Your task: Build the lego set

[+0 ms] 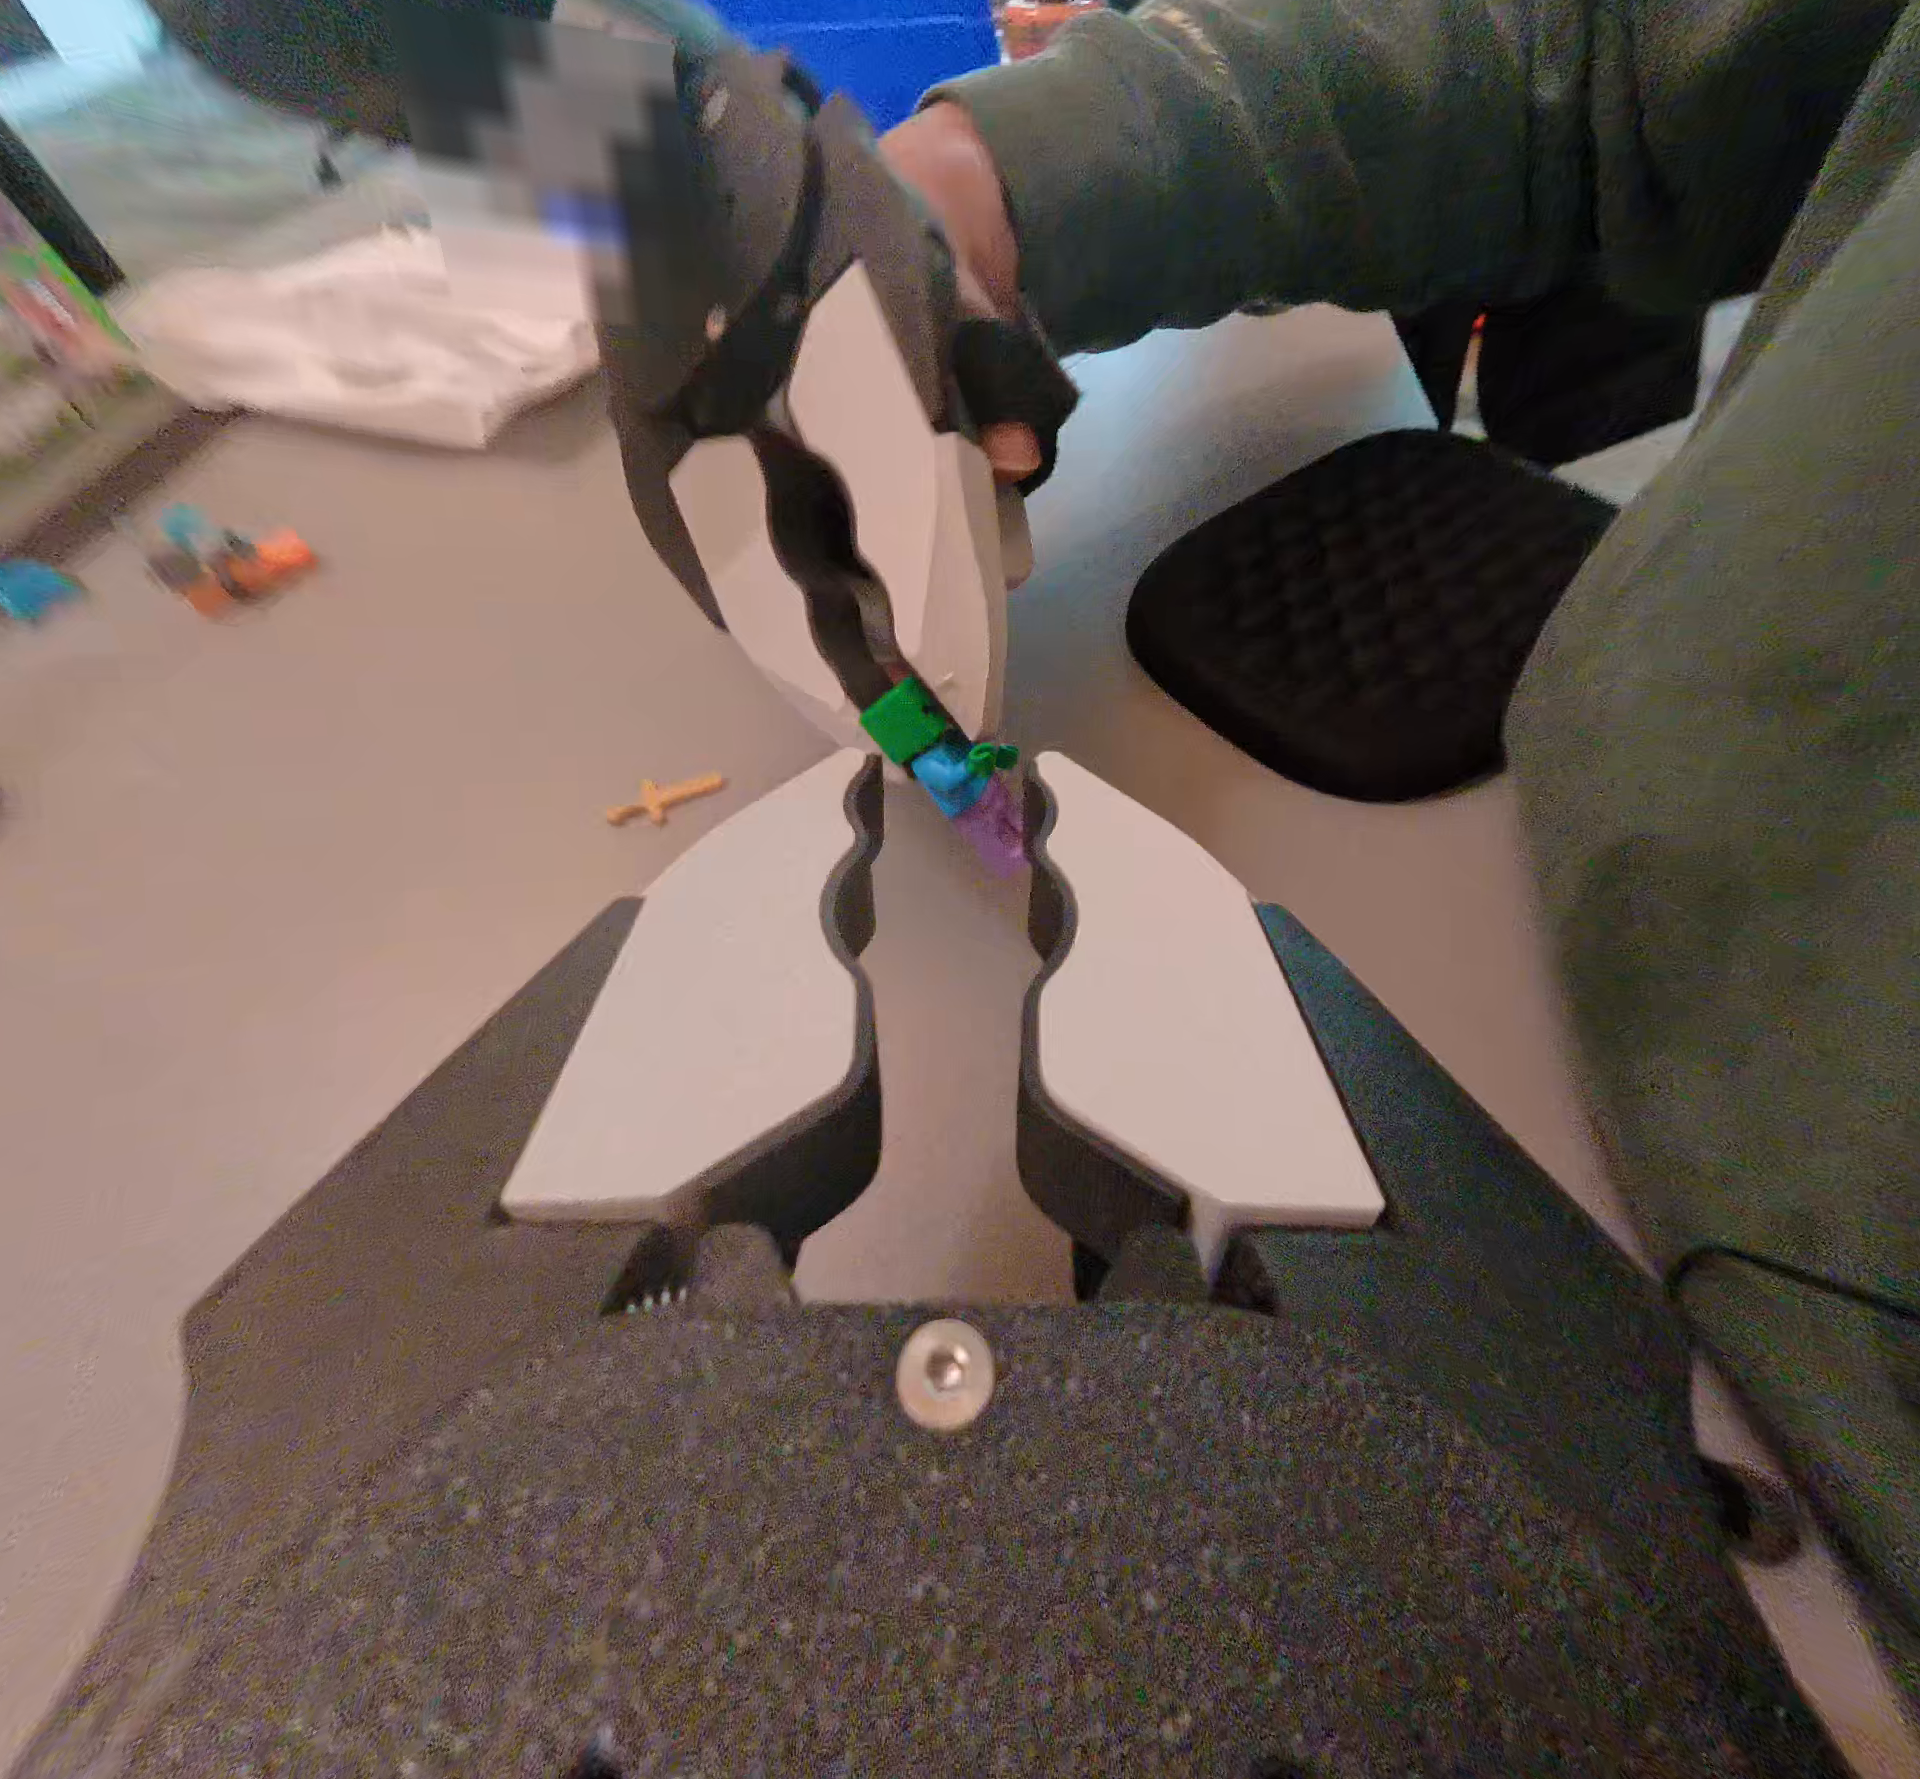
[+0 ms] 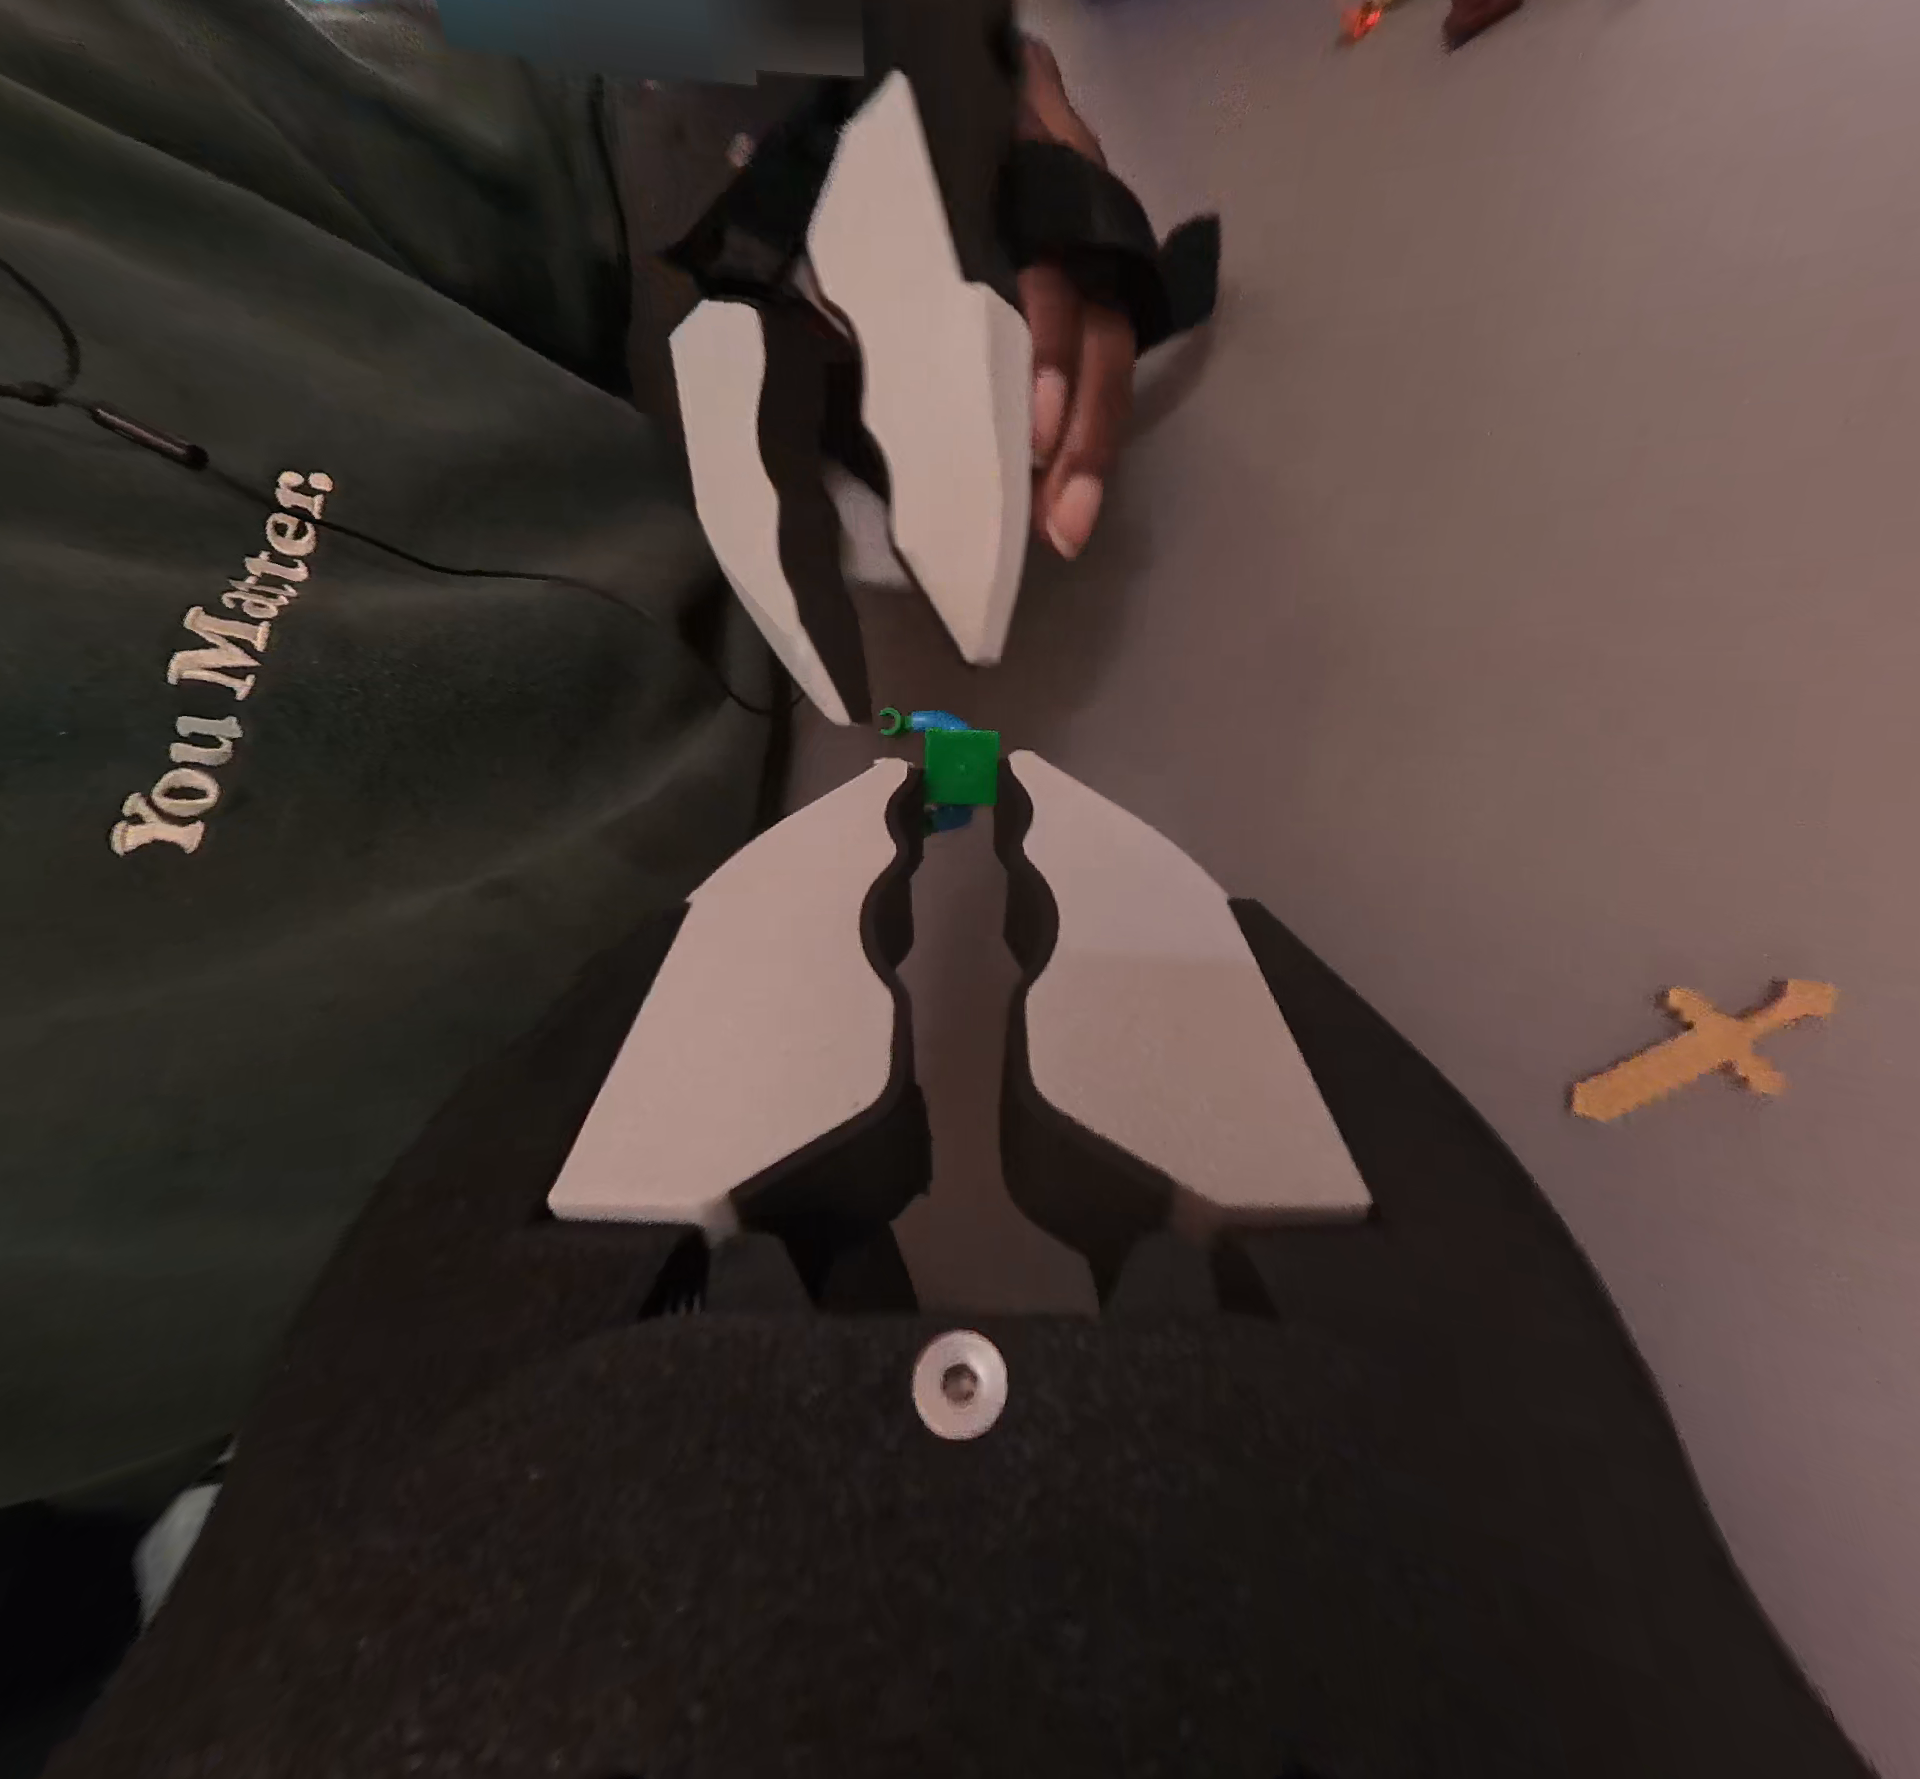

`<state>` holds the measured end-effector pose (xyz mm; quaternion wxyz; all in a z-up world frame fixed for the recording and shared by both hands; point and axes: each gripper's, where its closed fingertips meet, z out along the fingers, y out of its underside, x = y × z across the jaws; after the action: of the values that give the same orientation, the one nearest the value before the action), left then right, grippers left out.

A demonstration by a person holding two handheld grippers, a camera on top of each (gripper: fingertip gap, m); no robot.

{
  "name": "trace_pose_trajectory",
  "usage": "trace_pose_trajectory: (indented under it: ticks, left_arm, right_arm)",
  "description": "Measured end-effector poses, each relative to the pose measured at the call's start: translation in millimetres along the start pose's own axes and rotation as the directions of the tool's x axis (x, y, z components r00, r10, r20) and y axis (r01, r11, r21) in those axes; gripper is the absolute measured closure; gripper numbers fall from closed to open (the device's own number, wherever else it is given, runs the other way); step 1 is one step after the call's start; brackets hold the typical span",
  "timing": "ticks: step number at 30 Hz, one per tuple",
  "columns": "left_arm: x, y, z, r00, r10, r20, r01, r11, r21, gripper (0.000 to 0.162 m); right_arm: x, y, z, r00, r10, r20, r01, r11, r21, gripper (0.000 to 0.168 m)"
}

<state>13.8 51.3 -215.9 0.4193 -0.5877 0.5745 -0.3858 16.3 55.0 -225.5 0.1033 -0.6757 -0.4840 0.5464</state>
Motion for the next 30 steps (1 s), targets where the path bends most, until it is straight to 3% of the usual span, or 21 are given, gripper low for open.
trace_pose_trajectory:
  ticks: [8,15,20,24,30]
  left_arm:
    - [-1,7,10,0.976,-0.217,-0.029,0.216,0.976,-0.023,0.147]
    - [-8,8,14,0.966,-0.257,-0.003,0.257,0.966,-0.016,0.154]
    - [-31,19,9,0.954,-0.278,0.113,0.283,0.959,-0.029,0.155]
    - [-48,34,6,0.903,-0.397,0.165,0.408,0.912,-0.038,0.155]
    - [-57,54,6,0.773,-0.617,0.147,0.632,0.771,-0.083,0.154]
  right_arm:
    - [-4,-12,-5,0.985,-0.161,-0.06,0.163,0.986,0.042,0.156]
    - [-1,-15,-10,0.979,-0.177,-0.101,0.182,0.982,0.045,0.155]
    - [31,-14,-35,0.94,-0.114,-0.321,0.131,0.991,0.032,0.154]
    - [77,11,-57,0.8,-0.125,-0.587,0.074,0.991,-0.11,0.149]
    - [95,28,-51,0.707,-0.185,-0.682,0.039,0.974,-0.224,0.145]
